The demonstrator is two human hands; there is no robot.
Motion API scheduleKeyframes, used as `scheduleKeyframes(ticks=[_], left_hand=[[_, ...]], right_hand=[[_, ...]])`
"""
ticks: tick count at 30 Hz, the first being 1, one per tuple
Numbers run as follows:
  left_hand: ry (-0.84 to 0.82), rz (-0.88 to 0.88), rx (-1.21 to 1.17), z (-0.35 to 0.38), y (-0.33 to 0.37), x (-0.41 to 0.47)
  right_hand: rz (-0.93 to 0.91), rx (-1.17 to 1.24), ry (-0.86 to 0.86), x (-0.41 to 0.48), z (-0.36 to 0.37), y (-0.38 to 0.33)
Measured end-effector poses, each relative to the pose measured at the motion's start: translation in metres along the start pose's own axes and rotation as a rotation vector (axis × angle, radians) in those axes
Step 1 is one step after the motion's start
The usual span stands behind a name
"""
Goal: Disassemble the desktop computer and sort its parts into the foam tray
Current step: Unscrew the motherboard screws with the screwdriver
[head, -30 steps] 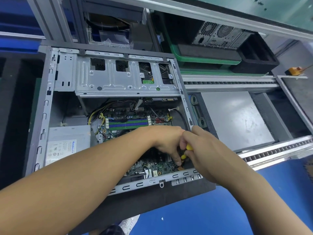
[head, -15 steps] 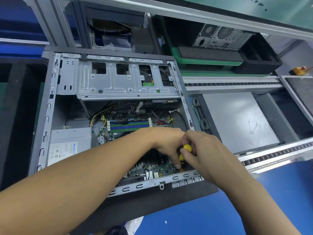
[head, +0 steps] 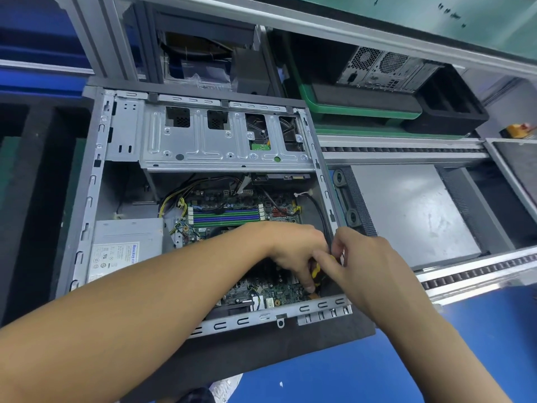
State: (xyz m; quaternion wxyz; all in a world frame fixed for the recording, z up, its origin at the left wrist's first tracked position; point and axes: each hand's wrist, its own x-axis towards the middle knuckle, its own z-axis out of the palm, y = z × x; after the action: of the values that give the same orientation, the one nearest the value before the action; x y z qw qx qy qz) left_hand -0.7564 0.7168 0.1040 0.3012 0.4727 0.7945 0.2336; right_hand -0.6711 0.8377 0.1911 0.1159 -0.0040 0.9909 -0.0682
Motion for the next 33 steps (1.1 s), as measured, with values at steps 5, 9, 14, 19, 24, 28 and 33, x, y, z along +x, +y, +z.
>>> scheduleKeyframes(ticks=[5,9,14,19,24,28,33], left_hand=[[-0.021,-0.027,-0.081,0.001,-0.003,0.000],[-0.012,-0.030,-0.105,0.000,-0.002,0.000],[0.029,-0.038,-0.103,0.000,-0.002,-0.002],[0.047,-0.006,-0.062,0.000,-0.001,-0.002],[0.061,-0.041,-0.083,0.000,-0.004,-0.003],[0.060,-0.055,-0.081,-0.001,-0.004,-0.003],[0.072,-0.012,-0.079,-0.003,-0.002,-0.004]], right_hand=[[-0.061,0.062,-0.132,0.001,-0.010,-0.002],[-0.114,0.043,-0.187,0.000,-0.014,-0.004],[-0.083,0.117,-0.134,-0.001,-0.009,-0.007],[0.018,0.003,-0.040,0.001,-0.003,-0.007],[-0.067,0.047,-0.139,0.002,-0.006,-0.007],[-0.073,0.073,-0.188,0.002,-0.010,-0.007],[-0.058,0.102,-0.119,0.000,-0.006,-0.011]])
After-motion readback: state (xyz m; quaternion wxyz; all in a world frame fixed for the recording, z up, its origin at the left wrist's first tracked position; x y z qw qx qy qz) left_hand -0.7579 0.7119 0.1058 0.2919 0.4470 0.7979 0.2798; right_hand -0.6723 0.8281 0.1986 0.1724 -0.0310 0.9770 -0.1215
